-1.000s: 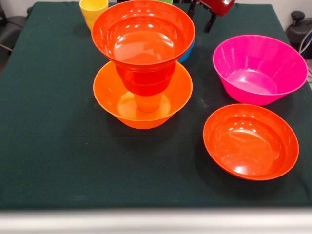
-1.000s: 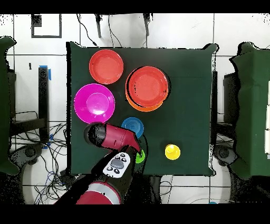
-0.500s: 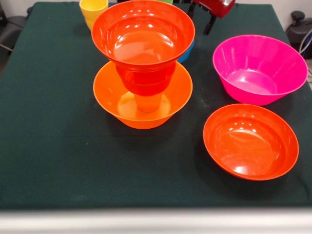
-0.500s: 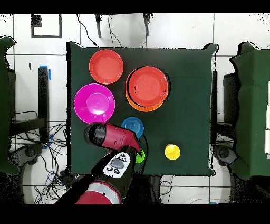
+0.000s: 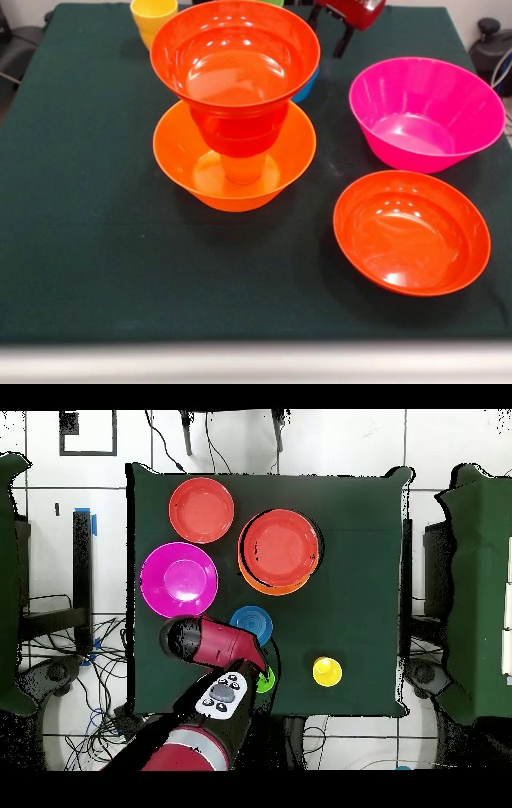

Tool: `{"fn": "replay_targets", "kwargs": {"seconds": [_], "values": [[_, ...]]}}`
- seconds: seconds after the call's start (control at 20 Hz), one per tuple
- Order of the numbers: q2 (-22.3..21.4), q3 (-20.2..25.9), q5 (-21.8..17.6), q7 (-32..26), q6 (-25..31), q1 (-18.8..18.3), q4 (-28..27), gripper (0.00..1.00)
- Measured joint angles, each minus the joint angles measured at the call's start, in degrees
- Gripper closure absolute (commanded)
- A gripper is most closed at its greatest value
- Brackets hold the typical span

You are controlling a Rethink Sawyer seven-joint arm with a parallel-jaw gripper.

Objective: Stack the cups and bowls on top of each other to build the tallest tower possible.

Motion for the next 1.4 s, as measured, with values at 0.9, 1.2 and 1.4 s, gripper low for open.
{"fn": "replay_targets", "kwargs": {"seconds": [0.9,1.2,1.4], "values": [[4.29,0.01,-0.37,0.00,-2.15,0.07,0.31,0.00],[5.00,0.02,-0.39,0.00,-3.00,0.07,0.90,0.00],[5.40,0.05,-0.40,0.00,-4.36,0.07,1.25,0.00]]}}
